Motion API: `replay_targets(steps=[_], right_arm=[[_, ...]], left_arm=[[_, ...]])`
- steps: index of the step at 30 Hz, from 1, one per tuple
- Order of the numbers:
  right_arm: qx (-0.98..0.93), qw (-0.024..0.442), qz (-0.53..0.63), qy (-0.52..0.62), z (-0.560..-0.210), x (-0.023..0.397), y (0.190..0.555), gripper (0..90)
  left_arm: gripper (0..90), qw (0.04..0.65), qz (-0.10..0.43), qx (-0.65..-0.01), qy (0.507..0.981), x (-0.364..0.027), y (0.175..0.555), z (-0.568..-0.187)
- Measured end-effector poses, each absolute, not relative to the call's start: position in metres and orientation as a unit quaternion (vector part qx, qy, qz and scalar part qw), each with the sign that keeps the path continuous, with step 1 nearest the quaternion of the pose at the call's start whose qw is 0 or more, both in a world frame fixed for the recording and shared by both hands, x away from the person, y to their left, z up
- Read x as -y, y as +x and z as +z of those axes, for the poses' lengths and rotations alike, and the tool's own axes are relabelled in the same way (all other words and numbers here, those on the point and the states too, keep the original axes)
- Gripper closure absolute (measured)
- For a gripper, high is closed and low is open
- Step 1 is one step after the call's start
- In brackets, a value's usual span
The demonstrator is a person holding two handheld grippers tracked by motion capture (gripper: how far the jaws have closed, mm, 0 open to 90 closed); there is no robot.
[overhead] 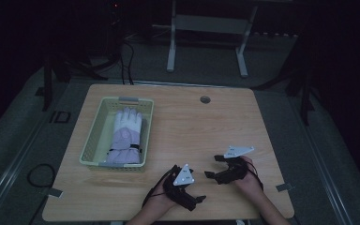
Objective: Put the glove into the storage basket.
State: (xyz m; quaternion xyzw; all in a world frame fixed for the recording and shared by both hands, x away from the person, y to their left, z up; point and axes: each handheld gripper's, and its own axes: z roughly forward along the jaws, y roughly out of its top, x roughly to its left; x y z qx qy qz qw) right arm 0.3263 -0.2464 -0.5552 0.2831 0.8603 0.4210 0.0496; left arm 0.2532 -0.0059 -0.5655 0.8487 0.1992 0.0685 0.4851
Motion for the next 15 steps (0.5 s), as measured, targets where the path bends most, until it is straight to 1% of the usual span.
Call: replay_targets(steps=[7,9,15], right_arm=[[-0.861,0.079,0.414,0.283,-0.561,0.255,0.322,12.6],[-0.862,0.076,0.413,0.285,-0.562,0.257,0.322,12.5],[-0.846,0.098,0.435,0.293,-0.562,0.271,0.318,12.5]], left_arm=[[1.9,0.487,0.065,-0.2,0.848,0.007,0.251,-0.567],[1.9,0.487,0.064,-0.2,0.848,0.007,0.251,-0.568],[1.8,0.501,0.067,-0.2,0.839,0.009,0.249,-0.567]])
